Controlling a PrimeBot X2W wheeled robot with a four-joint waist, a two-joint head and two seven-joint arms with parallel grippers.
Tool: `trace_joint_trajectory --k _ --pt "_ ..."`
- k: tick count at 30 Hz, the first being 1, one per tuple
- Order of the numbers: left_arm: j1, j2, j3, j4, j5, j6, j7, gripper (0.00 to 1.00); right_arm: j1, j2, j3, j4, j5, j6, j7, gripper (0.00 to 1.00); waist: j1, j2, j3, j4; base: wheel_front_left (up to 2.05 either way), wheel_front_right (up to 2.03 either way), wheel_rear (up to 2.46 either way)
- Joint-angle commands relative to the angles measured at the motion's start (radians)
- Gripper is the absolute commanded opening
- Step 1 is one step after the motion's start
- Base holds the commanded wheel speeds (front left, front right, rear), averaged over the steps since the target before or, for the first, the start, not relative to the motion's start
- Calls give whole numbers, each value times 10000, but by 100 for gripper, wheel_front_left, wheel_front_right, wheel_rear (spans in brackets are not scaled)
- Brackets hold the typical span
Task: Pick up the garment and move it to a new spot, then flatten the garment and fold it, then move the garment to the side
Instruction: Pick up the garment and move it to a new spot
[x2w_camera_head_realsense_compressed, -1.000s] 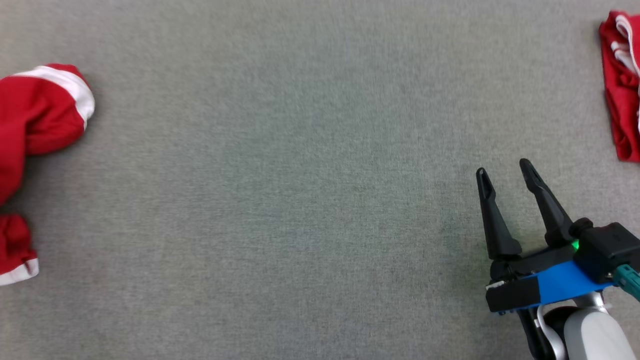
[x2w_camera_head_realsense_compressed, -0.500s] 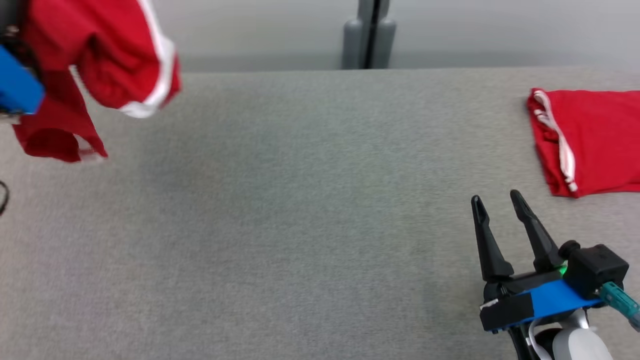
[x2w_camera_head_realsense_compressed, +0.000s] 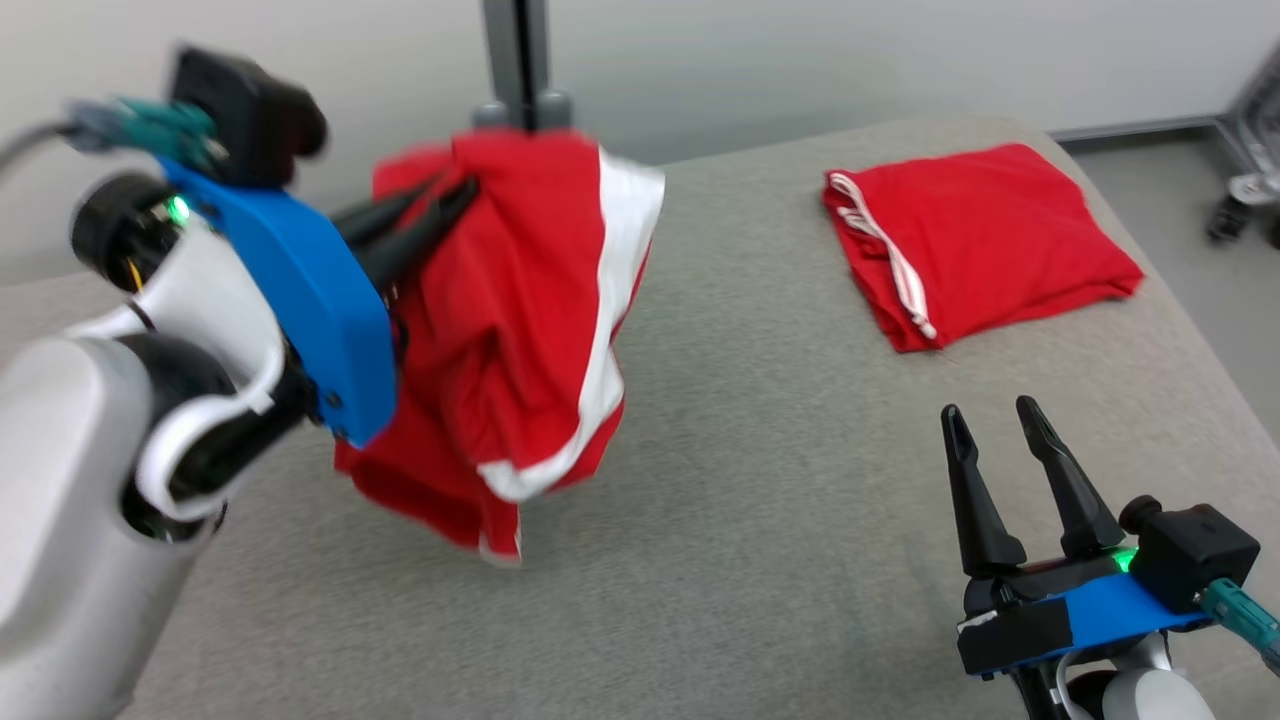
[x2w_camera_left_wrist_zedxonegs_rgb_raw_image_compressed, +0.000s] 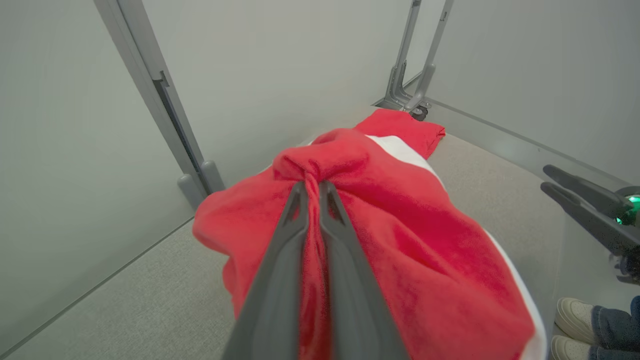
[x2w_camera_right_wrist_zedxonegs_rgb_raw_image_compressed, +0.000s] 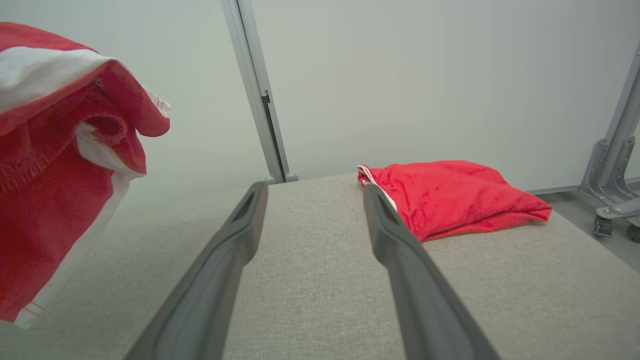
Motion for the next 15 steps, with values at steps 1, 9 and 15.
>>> trace_joint_trajectory --k 1,9,15 --pt "193 184 -324 111 182 -81 -55 0 22 -8 2 13 136 3 -81 100 1 0 -28 -276 0 0 0" --pt "207 1229 -3366 1100 756 -74 -1236 0 -255 -7 167 179 276 3 -312 100 1 0 493 -978 0 0 0" --pt "-239 1387 -5437 2195 186 -48 -2701 100 -244 -5 104 306 239 3 -375 100 1 0 550 -881 0 0 0"
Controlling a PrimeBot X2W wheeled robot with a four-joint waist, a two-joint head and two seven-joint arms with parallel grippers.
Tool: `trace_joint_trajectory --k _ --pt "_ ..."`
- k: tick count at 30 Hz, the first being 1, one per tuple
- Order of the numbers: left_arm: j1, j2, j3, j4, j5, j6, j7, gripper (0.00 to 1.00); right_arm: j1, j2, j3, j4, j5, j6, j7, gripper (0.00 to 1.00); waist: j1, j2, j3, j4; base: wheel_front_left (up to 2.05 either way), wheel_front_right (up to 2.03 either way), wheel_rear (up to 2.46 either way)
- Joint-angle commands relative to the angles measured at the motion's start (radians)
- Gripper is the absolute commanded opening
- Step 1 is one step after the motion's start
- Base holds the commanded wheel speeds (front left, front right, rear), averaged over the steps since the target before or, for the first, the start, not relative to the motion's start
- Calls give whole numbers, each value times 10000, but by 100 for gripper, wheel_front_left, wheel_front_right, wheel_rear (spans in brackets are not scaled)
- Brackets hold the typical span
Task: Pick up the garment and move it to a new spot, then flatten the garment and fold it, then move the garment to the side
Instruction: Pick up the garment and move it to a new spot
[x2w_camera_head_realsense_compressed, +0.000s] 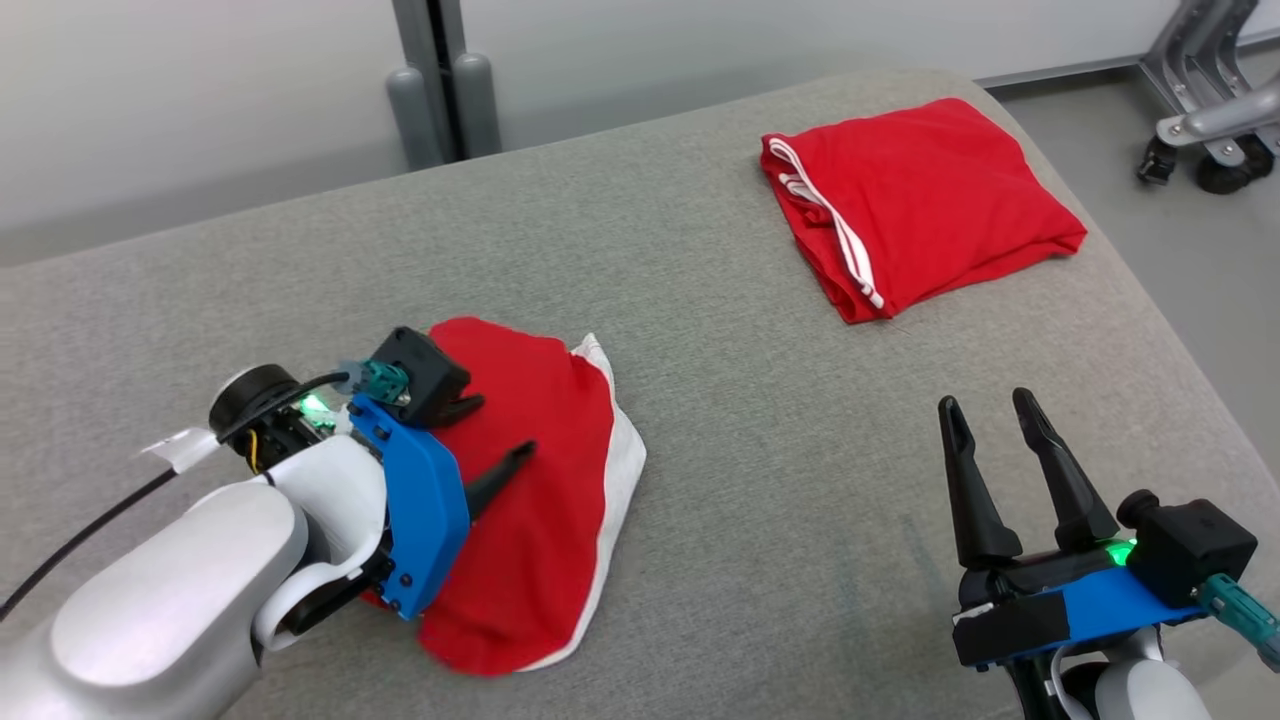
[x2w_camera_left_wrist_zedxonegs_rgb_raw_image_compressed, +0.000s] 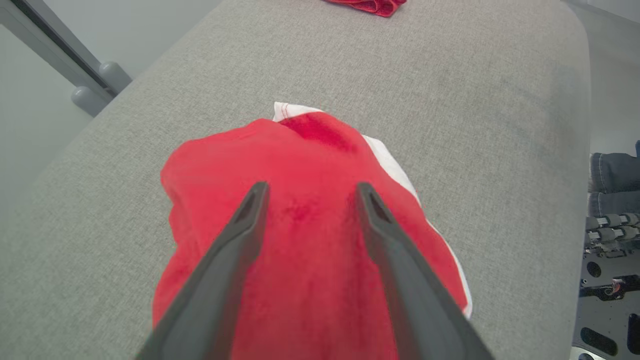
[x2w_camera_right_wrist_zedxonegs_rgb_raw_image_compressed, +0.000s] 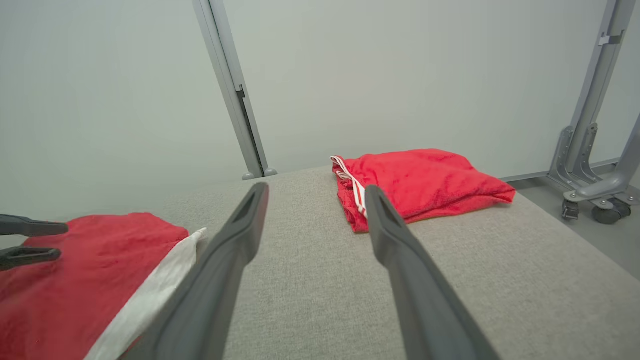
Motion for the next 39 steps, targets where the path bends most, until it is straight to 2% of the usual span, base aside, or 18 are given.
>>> trace_joint_trajectory --k 1,5,9,17,18,20,26,28,29,31,35,39 --pt "-295 -32 -192 184 -196 -2 -315 100 -8 -5 -50 19 -37 3 -18 100 -1 -2 -34 126 0 0 0" --pt "-468 -155 -309 750 -628 -2 -1308 100 88 -4 -154 -25 -142 5 34 100 -1 -2 -298 550 0 0 0" --pt "-159 -431 284 1022 -958 122 -2757 100 257 -7 -355 -115 -231 5 124 100 -1 -2 -720 1108 0 0 0" --pt "1514 -819 1601 744 -1520 1567 -5695 100 674 -6 -885 -418 -412 5 434 100 -1 -2 -1498 2280 0 0 0" --pt "1514 -819 1601 744 -1520 1567 -5695 100 674 -6 -885 -418 -412 5 434 100 -1 -2 -1498 2280 0 0 0" --pt "2271 -892 1948 619 -1644 2036 -6453 100 811 -6 -1038 -533 -467 5 564 100 -1 -2 -1683 2645 0 0 0" --pt "3763 -1155 2708 395 -1278 2924 -6963 100 1109 -7 -1447 -549 -394 3 623 100 -1 -2 -1930 3235 0 0 0" --pt "4312 -1366 3330 166 -885 3159 -6992 100 1242 -9 -1534 -446 -375 5 642 100 -1 -2 -2011 3369 0 0 0" --pt "4312 -1366 3330 166 -885 3159 -6992 100 1242 -9 -1534 -446 -375 5 642 100 -1 -2 -2011 3369 0 0 0" --pt "5011 -1604 3999 -78 -333 3291 -6989 100 1353 -9 -1602 -321 -358 5 632 100 -1 -2 -2071 3456 0 0 0" --pt "6090 -2061 4956 -479 925 3277 -6994 100 1544 -8 -1743 -86 -332 5 573 100 -1 -2 -2200 3568 0 0 0" --pt "7023 -2619 5940 -709 1909 3034 -6996 100 1661 -7 -1809 110 -321 5 503 100 -1 -2 -2312 3592 0 0 0"
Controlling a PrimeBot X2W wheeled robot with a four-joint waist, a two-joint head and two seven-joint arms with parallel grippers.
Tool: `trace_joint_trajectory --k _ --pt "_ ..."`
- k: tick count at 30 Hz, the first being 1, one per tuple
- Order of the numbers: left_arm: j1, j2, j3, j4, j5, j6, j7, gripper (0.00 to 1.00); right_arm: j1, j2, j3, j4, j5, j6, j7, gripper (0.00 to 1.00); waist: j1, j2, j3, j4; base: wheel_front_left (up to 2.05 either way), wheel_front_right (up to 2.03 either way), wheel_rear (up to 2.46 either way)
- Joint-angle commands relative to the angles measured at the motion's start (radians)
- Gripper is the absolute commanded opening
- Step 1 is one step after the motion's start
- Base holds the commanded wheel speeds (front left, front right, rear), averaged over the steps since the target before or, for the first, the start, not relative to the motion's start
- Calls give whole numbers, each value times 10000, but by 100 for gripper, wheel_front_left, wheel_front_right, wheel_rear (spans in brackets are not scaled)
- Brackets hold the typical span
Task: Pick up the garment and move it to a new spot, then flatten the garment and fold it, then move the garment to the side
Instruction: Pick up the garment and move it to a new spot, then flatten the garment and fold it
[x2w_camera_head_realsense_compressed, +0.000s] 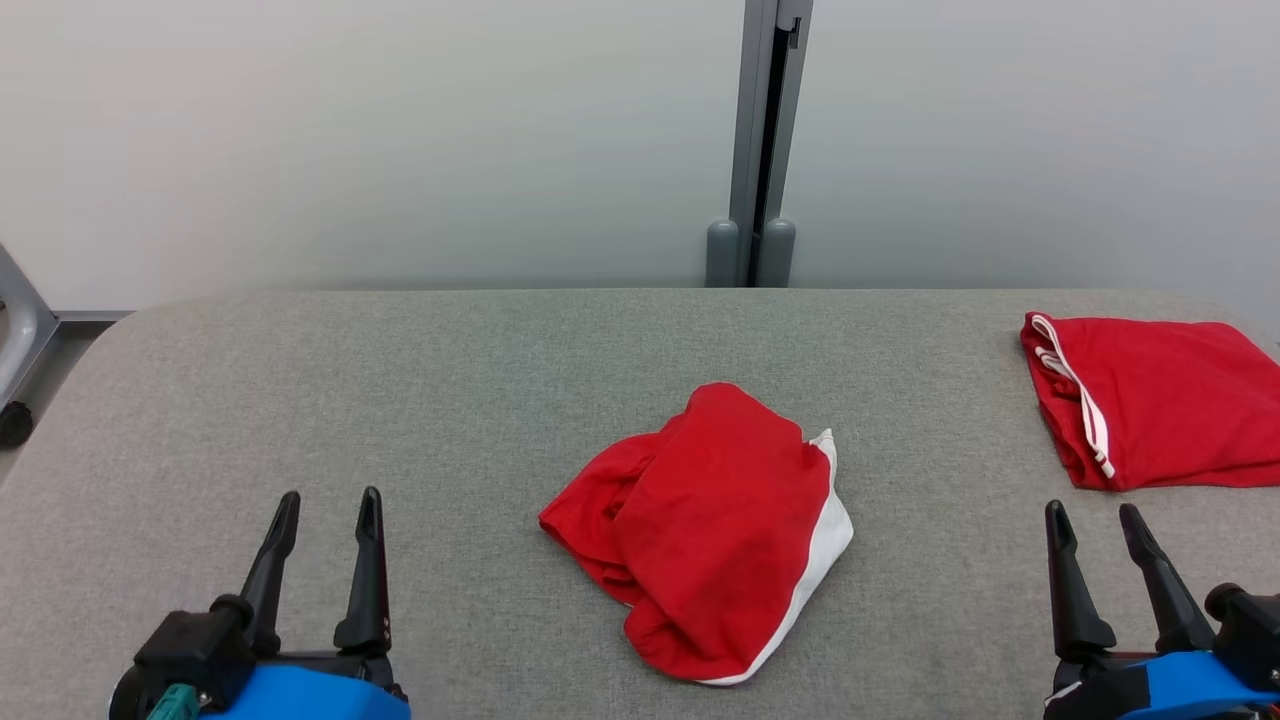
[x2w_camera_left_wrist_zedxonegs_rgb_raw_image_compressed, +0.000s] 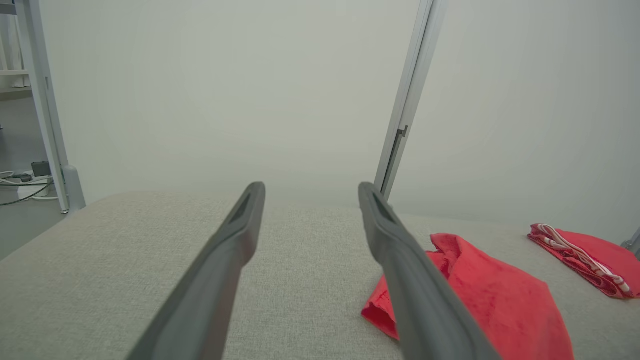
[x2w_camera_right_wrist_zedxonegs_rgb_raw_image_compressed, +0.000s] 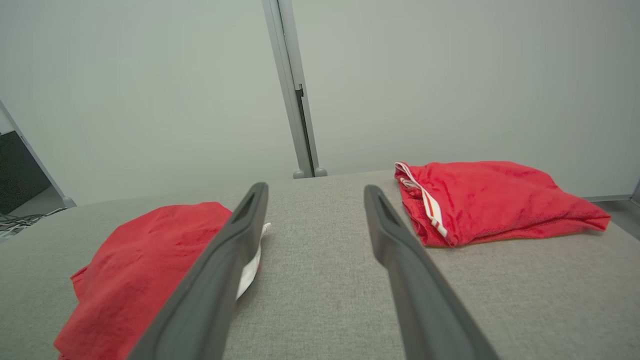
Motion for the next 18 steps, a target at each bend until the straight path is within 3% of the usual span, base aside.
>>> trace_joint_trajectory --k 1,8,18 --pt "194 -103 153 -30 182 -95 -40 100 99 -15 -11 62 44 5 -57 100 1 1 -27 -11 0 0 0" --pt "1313 -1056 1267 12 1315 -700 -41 100 294 -16 -46 362 56 3 -69 100 1 1 -185 -24 0 0 0" --pt "1776 -1654 1784 866 2149 -1164 -42 100 326 -14 -19 364 35 5 92 100 1 1 -204 24 0 0 0"
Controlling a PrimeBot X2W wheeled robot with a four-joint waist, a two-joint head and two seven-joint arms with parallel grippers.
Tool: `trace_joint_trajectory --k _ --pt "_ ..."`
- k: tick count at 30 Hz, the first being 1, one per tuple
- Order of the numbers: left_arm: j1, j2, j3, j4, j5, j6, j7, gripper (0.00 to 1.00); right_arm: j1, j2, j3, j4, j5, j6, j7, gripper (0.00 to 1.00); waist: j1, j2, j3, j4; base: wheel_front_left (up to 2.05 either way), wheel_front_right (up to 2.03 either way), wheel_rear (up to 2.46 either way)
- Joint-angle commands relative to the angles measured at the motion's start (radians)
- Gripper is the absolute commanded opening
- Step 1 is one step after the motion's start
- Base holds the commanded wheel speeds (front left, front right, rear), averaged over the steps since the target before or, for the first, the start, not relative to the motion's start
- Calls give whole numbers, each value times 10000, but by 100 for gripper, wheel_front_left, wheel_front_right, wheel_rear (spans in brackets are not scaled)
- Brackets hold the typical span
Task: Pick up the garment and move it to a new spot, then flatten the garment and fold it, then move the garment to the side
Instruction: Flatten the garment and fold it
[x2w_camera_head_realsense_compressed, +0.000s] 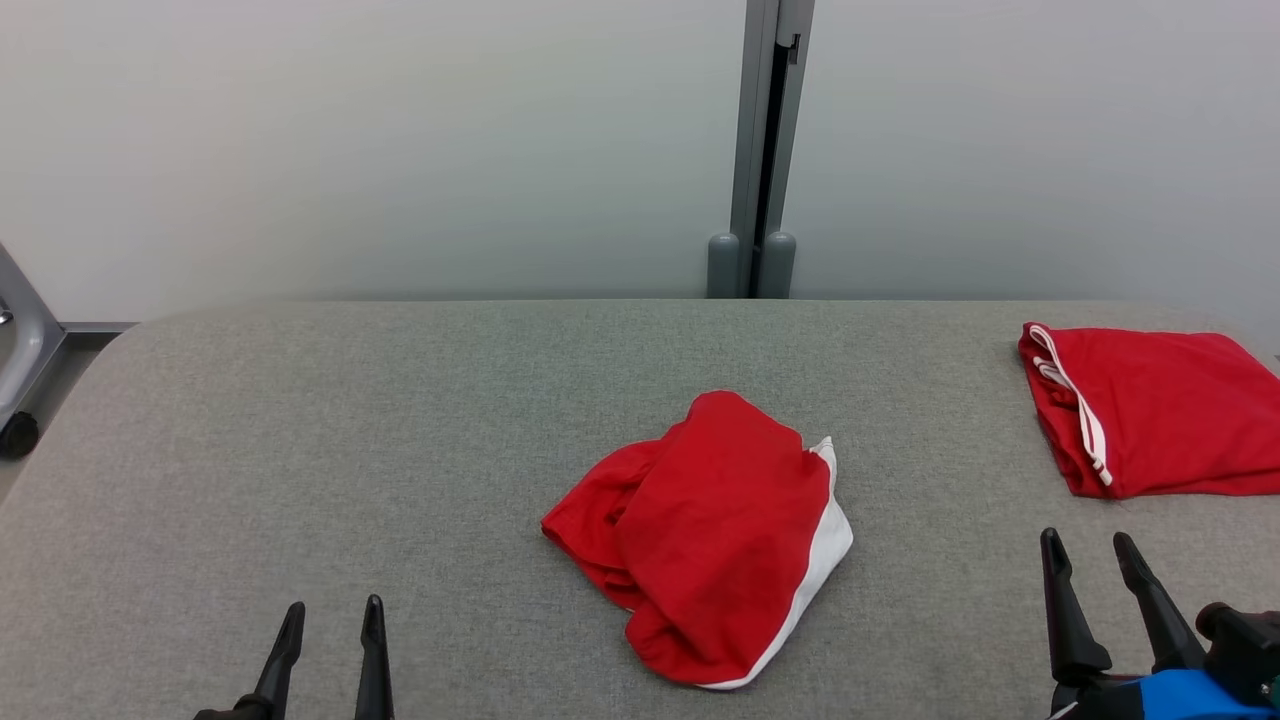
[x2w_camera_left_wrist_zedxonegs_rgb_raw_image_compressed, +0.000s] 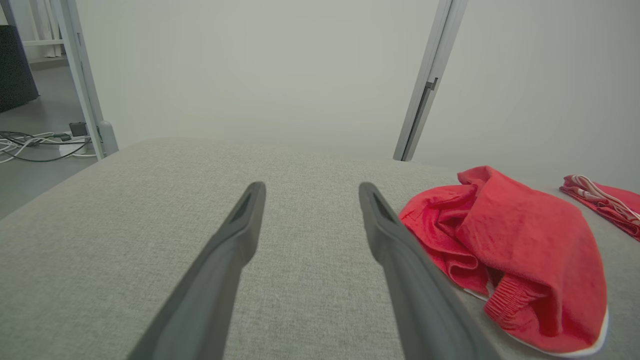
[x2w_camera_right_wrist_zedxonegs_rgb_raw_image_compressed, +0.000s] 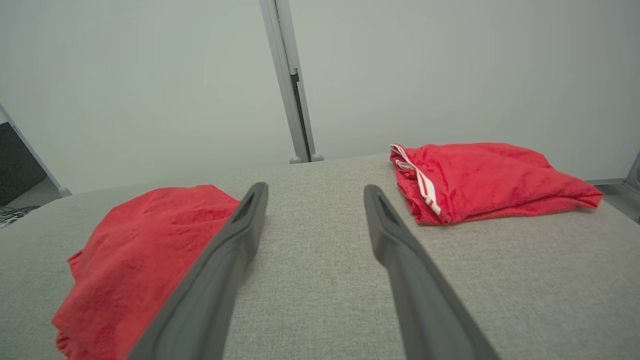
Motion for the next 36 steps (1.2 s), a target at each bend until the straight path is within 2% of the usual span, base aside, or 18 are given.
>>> trace_joint_trajectory --k 1,13,26,29,36 --pt "-88 -44 94 50 81 -70 -42 100 84 -14 -3 -21 39 5 35 100 0 0 4 10 0 0 0" --pt "-307 -196 362 -60 475 -136 -42 100 19 -14 38 -28 87 5 54 100 0 0 53 -25 0 0 0" --pt "-470 -223 -8 -193 628 -132 291 100 -104 -16 207 -45 73 3 51 100 0 0 221 -203 0 0 0" --pt "-731 -201 -407 -139 689 -396 708 100 -191 -14 373 -67 104 5 70 100 0 0 336 -398 0 0 0" --pt "-1572 -348 -1318 1257 102 -1452 2098 100 -425 -16 749 -52 142 5 84 100 0 0 758 -1098 0 0 0"
